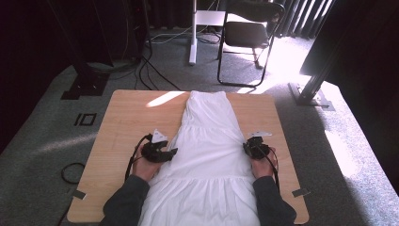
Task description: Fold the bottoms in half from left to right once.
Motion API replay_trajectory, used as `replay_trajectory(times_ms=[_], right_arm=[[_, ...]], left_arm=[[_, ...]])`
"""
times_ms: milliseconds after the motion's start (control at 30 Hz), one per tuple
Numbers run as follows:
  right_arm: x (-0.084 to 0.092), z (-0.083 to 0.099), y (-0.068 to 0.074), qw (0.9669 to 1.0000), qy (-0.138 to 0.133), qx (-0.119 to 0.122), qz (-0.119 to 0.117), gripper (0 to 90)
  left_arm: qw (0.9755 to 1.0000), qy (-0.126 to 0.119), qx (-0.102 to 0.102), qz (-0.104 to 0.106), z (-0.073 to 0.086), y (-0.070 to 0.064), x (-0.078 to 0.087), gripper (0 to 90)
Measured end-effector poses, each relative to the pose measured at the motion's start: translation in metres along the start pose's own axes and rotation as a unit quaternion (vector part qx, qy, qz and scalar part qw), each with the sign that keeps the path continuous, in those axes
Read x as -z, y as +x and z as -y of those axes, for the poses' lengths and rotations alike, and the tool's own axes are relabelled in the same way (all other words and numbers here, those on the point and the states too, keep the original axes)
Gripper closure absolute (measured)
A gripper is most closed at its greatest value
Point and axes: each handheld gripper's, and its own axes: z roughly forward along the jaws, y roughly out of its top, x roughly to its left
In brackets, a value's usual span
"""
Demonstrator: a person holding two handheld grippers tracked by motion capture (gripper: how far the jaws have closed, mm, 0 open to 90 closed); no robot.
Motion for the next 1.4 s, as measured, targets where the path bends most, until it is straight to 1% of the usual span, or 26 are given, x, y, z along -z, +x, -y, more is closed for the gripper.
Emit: replay_trajectory(times_ms=[33,67,133,233,267,333,433,600,633,700,733,767,800,967,1000,1033,1067,1100,1167,1200,1233,1267,1300,1333,1367,1400], right_arm=[[0.0,0.0,0.0,1.0,0.0,-0.002,0.0,83.9],[0.0,0.0,0.0,1.0,0.0,-0.004,-0.001,84.3],[0.0,0.0,0.0,1.0,0.0,-0.006,-0.002,85.0],[0.0,0.0,-0.001,0.9999,0.0,-0.01,-0.007,85.2],[0.0,0.001,-0.004,0.9997,-0.001,-0.018,-0.016,85.3],[0.001,0.002,-0.004,0.9996,-0.003,-0.02,-0.019,86.4],[0.006,0.008,0.001,0.9996,-0.002,-0.017,-0.022,88.1],[0.023,0.023,0.015,0.9995,0.007,0.001,-0.031,88.0],[0.029,0.03,0.019,0.9993,0.006,0.004,-0.036,87.9],[0.049,0.054,0.03,0.9987,0.001,0.007,-0.051,87.3],[0.056,0.062,0.033,0.9984,-0.002,0.011,-0.055,87.1],[0.056,0.062,0.033,0.9984,-0.002,0.011,-0.055,87.1],[0.067,0.074,0.036,0.9978,-0.004,0.004,-0.065,86.6],[0.081,0.086,0.042,0.9967,0.012,0.006,-0.08,86.4],[0.084,0.086,0.042,0.996,0.018,0.012,-0.087,80.1],[0.084,0.083,0.041,0.9958,0.007,0.015,-0.089,74.4],[0.084,0.083,0.041,0.9958,0.007,0.015,-0.089,74.4],[0.084,0.071,0.035,0.9954,-0.019,0.006,-0.094,66.8],[0.081,0.052,0.031,0.9937,-0.045,0.006,-0.103,62.1],[0.081,0.052,0.031,0.9937,-0.045,0.006,-0.103,62.1],[0.07,0.03,0.029,0.9926,-0.054,0.001,-0.108,61.0],[0.062,0.019,0.028,0.992,-0.056,0.0,-0.113,60.9],[0.053,0.008,0.028,0.9911,-0.057,0.002,-0.12,60.6],[0.053,0.008,0.028,0.9911,-0.057,0.002,-0.12,60.6],[0.032,-0.012,0.03,0.99,-0.045,-0.003,-0.134,58.2],[0.032,-0.012,0.03,0.99,-0.045,-0.003,-0.134,58.2]], left_arm=[[1.0,0.004,0.002,-0.004,-0.005,0.002,-0.01,44.4],[1.0,0.004,0.002,-0.004,-0.005,0.002,-0.01,44.3],[0.9997,0.023,0.003,-0.01,-0.011,0.004,-0.033,44.3],[0.9991,0.039,0.01,-0.015,-0.01,0.004,-0.055,44.3],[0.9993,0.032,0.01,-0.019,-0.009,0.004,-0.058,51.2],[0.9991,0.04,0.006,-0.012,-0.008,0.003,-0.053,72.2],[0.999,0.045,-0.006,-0.006,-0.001,0.002,-0.044,83.9],[0.999,0.045,-0.005,0.006,0.02,-0.002,-0.022,83.9],[0.9988,0.045,-0.012,0.016,0.032,-0.007,-0.008,83.9],[0.9988,0.044,-0.012,0.02,0.039,-0.01,-0.002,82.9],[0.9985,0.039,-0.014,0.035,0.051,-0.018,0.009,82.9],[0.9985,0.039,-0.014,0.035,0.051,-0.018,0.009,82.6],[0.9981,0.043,-0.024,0.037,0.06,-0.026,0.02,82.5],[0.9963,0.053,-0.034,0.058,0.073,-0.035,0.035,79.8],[0.9964,0.054,-0.038,0.054,0.073,-0.035,0.037,65.6],[0.9971,0.044,-0.042,0.046,0.073,-0.033,0.038,59.7],[0.9978,0.032,-0.033,0.048,0.071,-0.03,0.04,59.7],[0.9992,0.008,-0.01,0.037,0.061,-0.022,0.042,54.9],[0.9994,-0.004,-0.009,0.034,0.05,-0.017,0.041,53.4],[0.9994,-0.004,-0.009,0.034,0.05,-0.017,0.041,53.0],[0.9994,-0.008,-0.011,0.032,0.043,-0.017,0.038,52.6],[0.9992,-0.011,-0.02,0.032,0.03,-0.017,0.031,52.6],[0.9992,-0.011,-0.02,0.032,0.03,-0.017,0.031,52.8],[0.999,-0.011,-0.027,0.034,0.024,-0.018,0.025,52.8],[0.9988,0.002,-0.035,0.035,0.016,-0.019,0.01,53.3],[0.9988,0.002,-0.035,0.035,0.016,-0.019,0.01,52.9]])
